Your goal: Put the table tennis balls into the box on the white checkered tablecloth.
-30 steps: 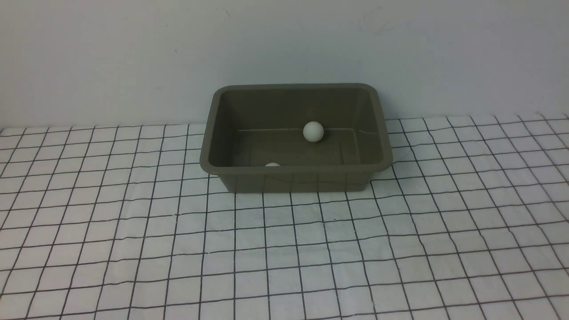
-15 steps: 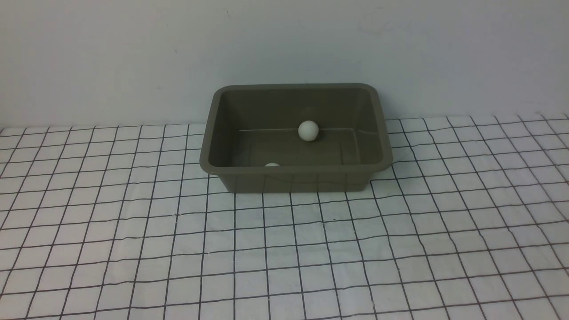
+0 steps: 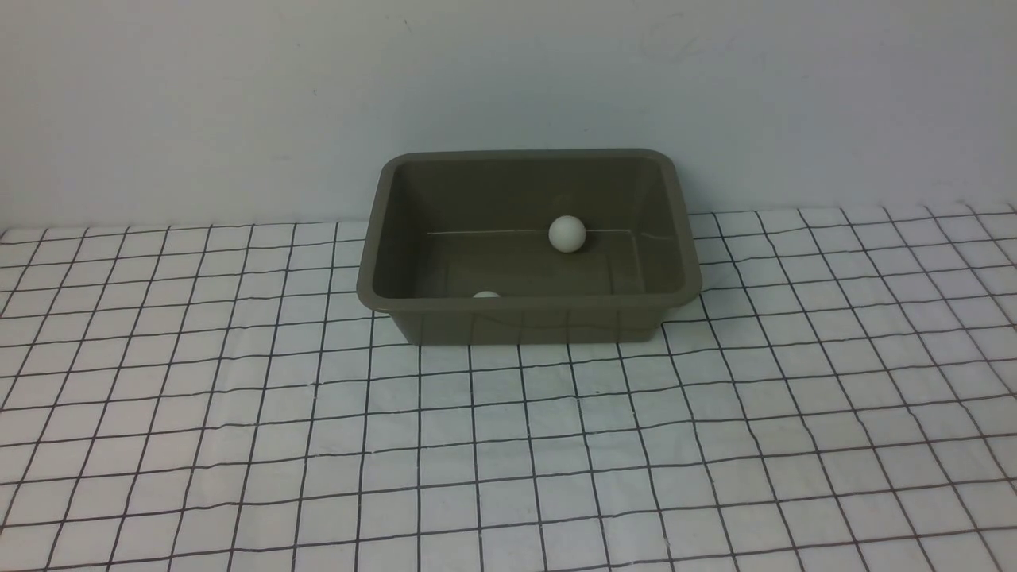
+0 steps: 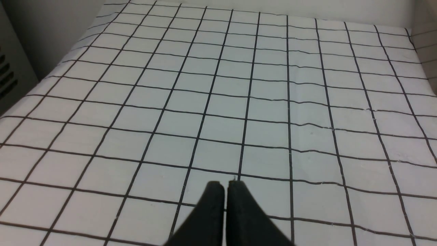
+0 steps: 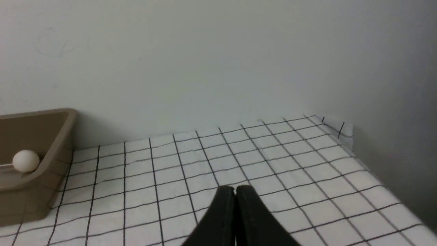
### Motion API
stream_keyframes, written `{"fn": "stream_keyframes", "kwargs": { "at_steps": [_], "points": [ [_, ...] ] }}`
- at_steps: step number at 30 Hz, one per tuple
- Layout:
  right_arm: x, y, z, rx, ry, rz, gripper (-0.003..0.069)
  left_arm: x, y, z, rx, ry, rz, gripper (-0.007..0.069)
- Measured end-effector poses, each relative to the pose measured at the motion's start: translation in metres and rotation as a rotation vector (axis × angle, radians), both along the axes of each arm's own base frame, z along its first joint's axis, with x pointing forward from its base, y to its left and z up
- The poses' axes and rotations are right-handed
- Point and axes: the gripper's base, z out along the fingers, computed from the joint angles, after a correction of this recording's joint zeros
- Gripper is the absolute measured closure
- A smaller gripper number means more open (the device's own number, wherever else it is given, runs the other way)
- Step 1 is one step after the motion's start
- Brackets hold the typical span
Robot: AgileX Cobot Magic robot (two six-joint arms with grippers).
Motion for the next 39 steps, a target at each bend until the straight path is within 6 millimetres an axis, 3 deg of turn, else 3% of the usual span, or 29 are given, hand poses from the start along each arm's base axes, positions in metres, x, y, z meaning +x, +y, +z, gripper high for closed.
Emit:
{"fn": "stream_keyframes", "kwargs": {
  "at_steps": [9, 17, 39],
  "points": [
    [0.014, 0.004, -0.044, 0.056, -0.003, 0.056, 0.0676, 0.0, 0.0, 0.0, 0.0, 0.0, 0.0, 0.0629],
    [0.019, 0.009, -0.066, 0.059, 0.005, 0.135, 0.0676, 0.0, 0.0, 0.0, 0.0, -0.001, 0.0, 0.0629],
    [0.019, 0.008, -0.072, 0.062, 0.046, 0.136, 0.0676, 0.0, 0.0, 0.0, 0.0, -0.001, 0.0, 0.0629]
  ]
}}
